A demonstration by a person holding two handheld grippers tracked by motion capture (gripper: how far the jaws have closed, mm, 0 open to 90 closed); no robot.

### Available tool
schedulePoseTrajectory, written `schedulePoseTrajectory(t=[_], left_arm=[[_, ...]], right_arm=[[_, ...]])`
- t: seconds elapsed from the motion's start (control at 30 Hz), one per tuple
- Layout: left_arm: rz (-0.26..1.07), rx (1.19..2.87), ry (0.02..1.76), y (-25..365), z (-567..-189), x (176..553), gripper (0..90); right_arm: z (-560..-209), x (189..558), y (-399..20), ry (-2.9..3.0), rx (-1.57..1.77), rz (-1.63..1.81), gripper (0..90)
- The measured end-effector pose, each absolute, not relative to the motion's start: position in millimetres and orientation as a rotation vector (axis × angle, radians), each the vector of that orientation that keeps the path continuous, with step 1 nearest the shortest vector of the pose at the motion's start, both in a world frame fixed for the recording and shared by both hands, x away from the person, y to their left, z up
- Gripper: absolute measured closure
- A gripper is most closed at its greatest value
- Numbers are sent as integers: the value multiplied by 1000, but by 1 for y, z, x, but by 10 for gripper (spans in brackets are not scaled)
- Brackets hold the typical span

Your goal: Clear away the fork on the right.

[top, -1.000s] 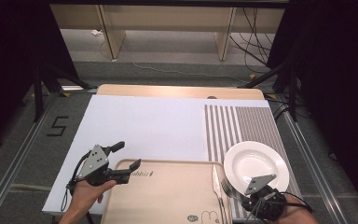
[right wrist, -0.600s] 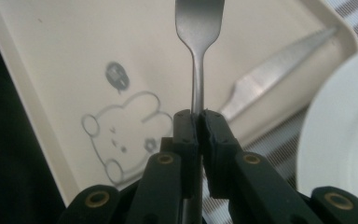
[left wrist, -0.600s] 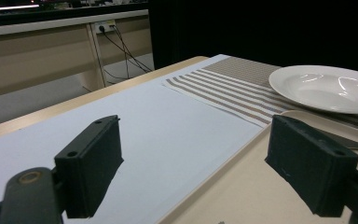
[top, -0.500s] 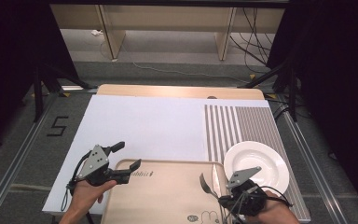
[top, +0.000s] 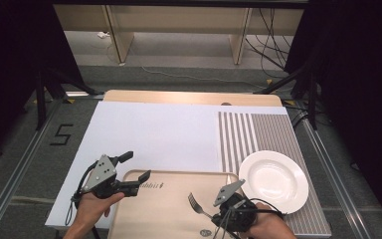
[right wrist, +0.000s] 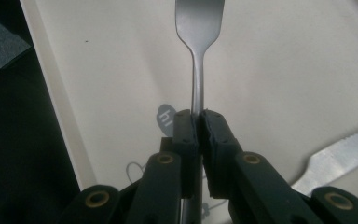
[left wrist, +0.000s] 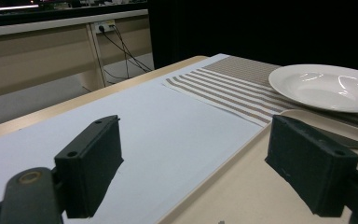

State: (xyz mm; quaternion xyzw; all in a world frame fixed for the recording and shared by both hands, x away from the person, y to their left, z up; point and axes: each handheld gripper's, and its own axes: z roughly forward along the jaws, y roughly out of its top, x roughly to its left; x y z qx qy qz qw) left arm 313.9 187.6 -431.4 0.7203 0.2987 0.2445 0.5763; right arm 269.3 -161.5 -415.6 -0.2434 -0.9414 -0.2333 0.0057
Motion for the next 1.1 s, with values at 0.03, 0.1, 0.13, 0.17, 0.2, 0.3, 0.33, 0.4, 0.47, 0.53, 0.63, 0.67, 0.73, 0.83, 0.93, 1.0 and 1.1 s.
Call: schedulePoseTrajectory(t=[0.03, 0.1, 0.13, 0.17, 0.2, 0.3, 0.33, 0.4, 0.47, 0.53, 0.63, 0.67, 0.73, 0.83, 0.93, 1.0, 1.1], left_arm=[[572, 1685, 700, 188, -431, 314, 172], [570, 1683, 702, 187, -431, 314, 172], [572, 1685, 700, 188, -431, 314, 172], [572, 1684, 700, 188, -431, 314, 172], [572, 1682, 702, 188, -431, 314, 172], [571, 1680, 705, 188, -431, 314, 172], [571, 1681, 705, 188, -431, 314, 172], [571, 1684, 700, 187, -432, 314, 172], [571, 1686, 699, 187, -432, 314, 172], [571, 1687, 698, 187, -432, 314, 172], [570, 1687, 700, 187, -432, 314, 172], [569, 1688, 699, 187, -432, 314, 172], [568, 1688, 698, 187, -432, 313, 172], [568, 1688, 699, 187, -432, 314, 172], [569, 1686, 697, 187, -432, 313, 172], [568, 1685, 697, 187, -432, 313, 172], [568, 1687, 696, 187, -432, 313, 172]], right_arm=[[-417, 270, -159, -2952, -759, -725, 851], [-418, 270, -155, -2944, -764, -711, 851], [-419, 270, -154, -2951, -769, -712, 851], [-420, 270, -153, -2945, -765, -711, 851], [-420, 270, -152, -2945, -763, -708, 850], [-423, 271, -148, -2940, -772, -691, 850], [-424, 271, -147, -2944, -773, -684, 850], [-428, 272, -145, -2937, -775, -667, 850], [-432, 272, -143, -2936, -781, -643, 850], [-434, 272, -141, -2945, -787, -617, 850], [-438, 273, -137, -2936, -792, -589, 850], [-440, 274, -136, -2938, -792, -581, 850], [-442, 275, -135, -2942, -789, -561, 849], [-445, 275, -132, -2937, -794, -537, 849], [-450, 276, -129, -2941, -786, -511, 848], [-453, 276, -127, -2943, -785, -495, 847], [-456, 276, -127, -2940, -786, -483, 845]])
